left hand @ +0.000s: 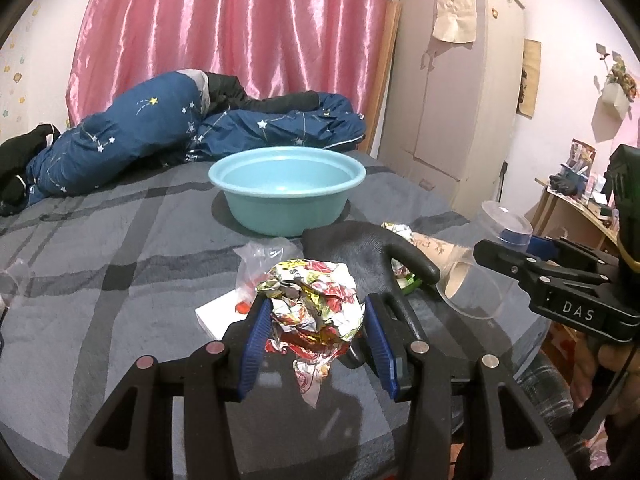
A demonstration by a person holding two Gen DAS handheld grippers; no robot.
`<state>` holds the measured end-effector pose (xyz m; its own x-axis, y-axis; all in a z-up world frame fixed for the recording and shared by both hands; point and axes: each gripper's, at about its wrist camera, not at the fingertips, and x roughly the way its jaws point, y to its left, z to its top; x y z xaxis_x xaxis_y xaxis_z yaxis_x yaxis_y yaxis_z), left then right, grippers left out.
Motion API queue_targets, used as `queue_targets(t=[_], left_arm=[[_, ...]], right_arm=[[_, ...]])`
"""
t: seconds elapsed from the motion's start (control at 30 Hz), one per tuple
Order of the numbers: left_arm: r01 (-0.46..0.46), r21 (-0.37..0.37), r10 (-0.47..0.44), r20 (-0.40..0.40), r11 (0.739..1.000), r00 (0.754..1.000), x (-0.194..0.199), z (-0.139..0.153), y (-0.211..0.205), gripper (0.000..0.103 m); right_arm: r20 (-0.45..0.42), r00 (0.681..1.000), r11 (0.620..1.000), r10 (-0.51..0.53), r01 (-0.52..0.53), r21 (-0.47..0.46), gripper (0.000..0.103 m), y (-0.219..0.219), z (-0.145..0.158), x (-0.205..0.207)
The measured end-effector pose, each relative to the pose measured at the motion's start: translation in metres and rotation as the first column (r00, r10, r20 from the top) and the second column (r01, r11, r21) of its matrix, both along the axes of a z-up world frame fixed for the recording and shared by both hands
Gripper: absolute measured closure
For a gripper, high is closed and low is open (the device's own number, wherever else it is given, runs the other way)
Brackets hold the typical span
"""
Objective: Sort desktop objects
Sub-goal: 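Carry the crumpled wrapper with the left tool toward the blue basin while the right tool carries the clear cup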
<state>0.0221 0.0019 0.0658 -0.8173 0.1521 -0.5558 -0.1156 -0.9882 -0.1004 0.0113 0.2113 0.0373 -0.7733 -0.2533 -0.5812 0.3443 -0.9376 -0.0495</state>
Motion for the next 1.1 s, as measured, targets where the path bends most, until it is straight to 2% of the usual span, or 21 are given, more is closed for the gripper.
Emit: queue_targets(t=[0.53,1.1], left_arm=[[0.021,-0.014,-0.021,-0.019,1.0,1.0,-0.018,0.032,0.003,0.051],[0.008,-0.026,-0.01,-0.053,1.0,0.999,-0.049,0.062,-0.001,0.051]], right_arm=[[-0.075,0.996,0.998,0.038,-0.042,-0.048,0.043,-0.012,0.044,-0.004],[-0.108,0.994,0.998,0.029,-0.035,-0.05,0.043,-0.021,0.071,-0.037]])
